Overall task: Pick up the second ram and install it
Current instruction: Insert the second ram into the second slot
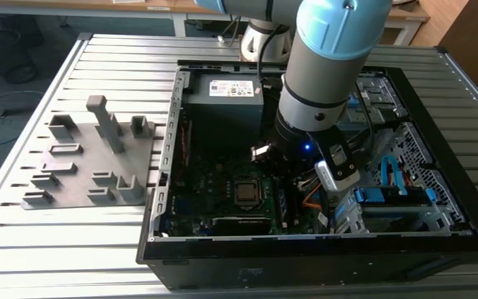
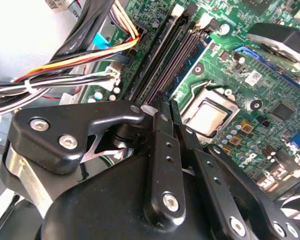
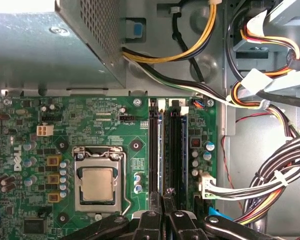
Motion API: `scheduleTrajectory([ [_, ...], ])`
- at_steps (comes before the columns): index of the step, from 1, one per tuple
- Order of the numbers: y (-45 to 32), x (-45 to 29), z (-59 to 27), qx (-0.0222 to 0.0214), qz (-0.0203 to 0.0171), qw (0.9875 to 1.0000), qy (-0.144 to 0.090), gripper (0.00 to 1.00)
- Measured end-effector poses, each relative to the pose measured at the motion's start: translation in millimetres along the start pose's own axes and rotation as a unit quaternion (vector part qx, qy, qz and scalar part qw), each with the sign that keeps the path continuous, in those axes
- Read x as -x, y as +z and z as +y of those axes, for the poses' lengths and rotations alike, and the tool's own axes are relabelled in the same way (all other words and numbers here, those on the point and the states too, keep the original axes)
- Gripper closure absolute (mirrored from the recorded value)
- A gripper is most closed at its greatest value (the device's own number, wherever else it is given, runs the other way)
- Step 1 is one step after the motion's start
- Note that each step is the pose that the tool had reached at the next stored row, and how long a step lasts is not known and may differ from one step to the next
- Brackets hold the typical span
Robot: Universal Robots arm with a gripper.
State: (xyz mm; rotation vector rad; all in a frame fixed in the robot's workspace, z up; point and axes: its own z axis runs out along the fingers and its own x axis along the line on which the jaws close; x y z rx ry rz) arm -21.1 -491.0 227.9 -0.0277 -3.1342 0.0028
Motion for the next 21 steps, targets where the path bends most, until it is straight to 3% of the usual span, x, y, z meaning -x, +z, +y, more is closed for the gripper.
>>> scheduleTrajectory([
  [21, 1.6, 1.4, 0.6, -0.0008, 0.0000, 1.0000, 0.002, 0.87],
])
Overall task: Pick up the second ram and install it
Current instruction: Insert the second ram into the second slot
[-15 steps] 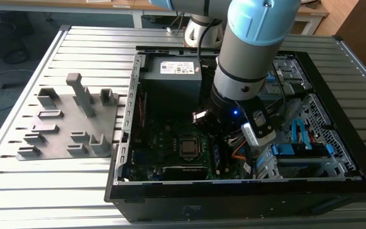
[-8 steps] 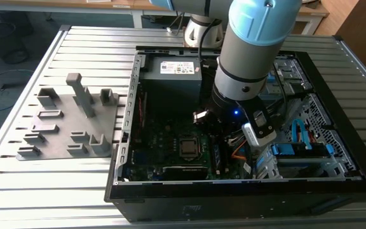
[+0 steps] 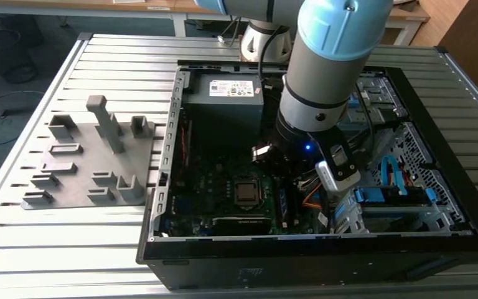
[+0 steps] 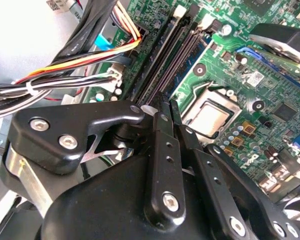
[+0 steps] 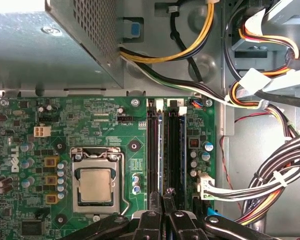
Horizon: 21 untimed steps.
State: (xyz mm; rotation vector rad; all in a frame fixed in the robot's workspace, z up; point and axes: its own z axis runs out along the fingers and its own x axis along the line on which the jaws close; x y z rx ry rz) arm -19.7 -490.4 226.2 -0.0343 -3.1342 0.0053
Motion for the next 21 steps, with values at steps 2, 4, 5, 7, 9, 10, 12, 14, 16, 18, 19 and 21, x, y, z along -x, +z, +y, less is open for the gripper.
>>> scheduleTrajectory([
  [2, 0.2, -0.1, 0.1, -0.0001, 0.0000, 1.0000, 0.000, 0.87],
  [4, 0.5, -0.3, 0.1, -0.0001, 0.0000, 1.0000, -0.001, 0.87],
  [5, 0.7, -0.3, 0.1, -0.0001, 0.0000, 1.0000, -0.001, 0.87],
  [7, 1.3, -0.3, 0.2, 0.0000, 0.0000, 1.0000, -0.001, 0.87],
  [9, 1.8, -0.3, 0.1, -0.0003, 0.0000, 1.0000, -0.002, 0.87],
  [10, 2.2, -0.3, 0.2, -0.0005, 0.0000, 1.0000, -0.002, 0.87],
  [12, 3.1, -0.3, 0.2, -0.0005, 0.0000, 1.0000, -0.002, 0.87],
  [14, 4.4, -0.3, 0.3, -0.0006, 0.0000, 1.0000, -0.002, 0.87],
  [16, 5.1, -0.3, 0.6, -0.0008, 0.0000, 1.0000, -0.002, 0.87],
  [18, 5.7, -0.4, 1.4, -0.0008, 0.0001, 1.0000, -0.002, 0.87],
  [19, 6.1, -0.3, 1.8, -0.0007, 0.0000, 1.0000, -0.002, 0.87],
  [21, 6.4, -0.3, 2.2, -0.0006, 0.0000, 1.0000, -0.002, 0.87],
])
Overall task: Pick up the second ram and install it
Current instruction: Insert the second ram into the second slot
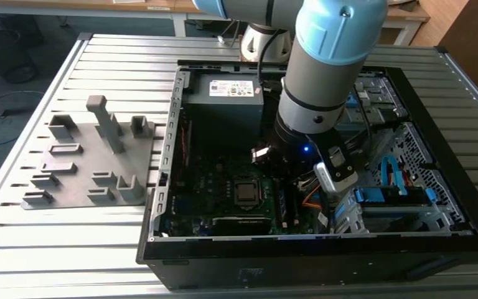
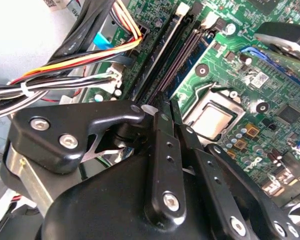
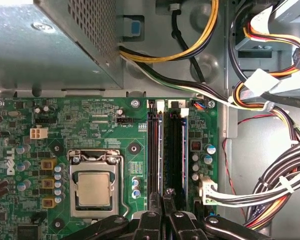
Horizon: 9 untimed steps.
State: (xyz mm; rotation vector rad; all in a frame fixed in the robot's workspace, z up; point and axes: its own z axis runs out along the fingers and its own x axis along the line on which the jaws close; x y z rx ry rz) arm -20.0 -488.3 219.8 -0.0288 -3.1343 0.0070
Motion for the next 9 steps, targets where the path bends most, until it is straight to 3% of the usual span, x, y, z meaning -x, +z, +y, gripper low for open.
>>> scheduleTrajectory([
  [9, 0.1, 0.0, 0.1, -0.0002, 0.0001, 1.0000, 0.000, 0.87],
])
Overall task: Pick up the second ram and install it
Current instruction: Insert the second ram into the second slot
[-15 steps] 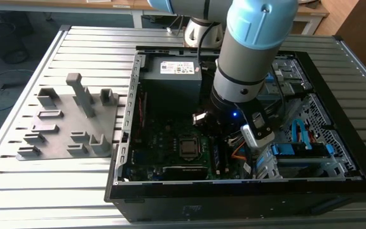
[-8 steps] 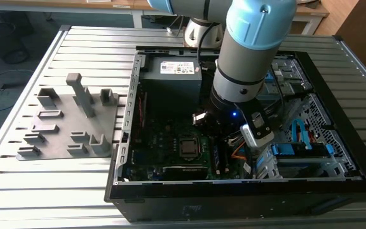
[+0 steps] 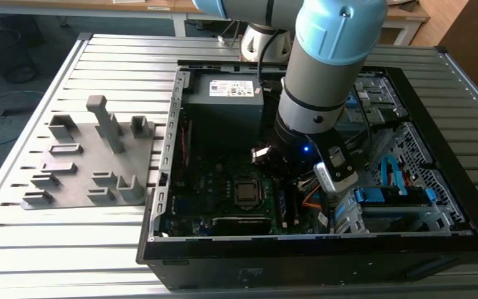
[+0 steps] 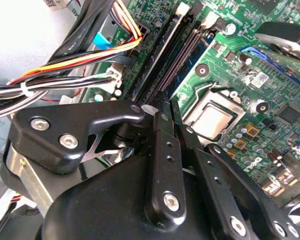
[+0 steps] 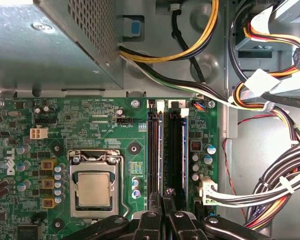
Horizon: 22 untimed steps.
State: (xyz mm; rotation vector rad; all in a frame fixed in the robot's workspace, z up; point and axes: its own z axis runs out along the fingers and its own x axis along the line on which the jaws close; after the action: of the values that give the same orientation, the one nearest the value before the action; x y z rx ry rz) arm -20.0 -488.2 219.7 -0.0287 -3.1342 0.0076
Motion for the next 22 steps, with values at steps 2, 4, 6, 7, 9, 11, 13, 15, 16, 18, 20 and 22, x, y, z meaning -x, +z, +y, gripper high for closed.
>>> scheduleTrajectory([
  [2, 0.0, 0.0, 0.0, 0.0000, 0.0000, 1.0000, -0.002, 0.87],
  [4, 0.0, 0.0, 0.0, -0.0001, -0.0001, 1.0000, -0.005, 0.87],
  [6, 0.0, 0.0, 0.0, -0.0001, -0.0001, 1.0000, -0.009, 0.87],
  [7, 0.0, 0.0, 0.0, -0.0001, -0.0001, 0.9999, -0.012, 0.87],
  [9, 0.1, 0.1, 0.0, -0.0001, -0.0001, 0.9998, -0.017, 0.87],
  [11, -0.1, 0.1, 0.1, 0.0000, -0.0002, 0.9998, -0.020, 0.87],
  [13, -0.2, 0.1, 0.0, 0.0000, -0.0002, 0.9998, -0.022, 0.87],
  [15, -0.3, 0.1, 0.0, -0.0001, -0.0002, 0.9997, -0.023, 0.87],
  [16, -0.3, 0.1, 0.0, -0.0002, -0.0001, 0.9997, -0.024, 0.87],
  [18, 0.1, 0.1, -0.1, -0.0003, -0.0001, 0.9997, -0.025, 0.87],
  [20, 1.3, 0.1, 0.0, -0.0003, -0.0001, 0.9997, -0.026, 0.87],
  [22, 3.2, 0.1, 0.0, -0.0002, 0.0000, 0.9997, -0.026, 0.87],
])
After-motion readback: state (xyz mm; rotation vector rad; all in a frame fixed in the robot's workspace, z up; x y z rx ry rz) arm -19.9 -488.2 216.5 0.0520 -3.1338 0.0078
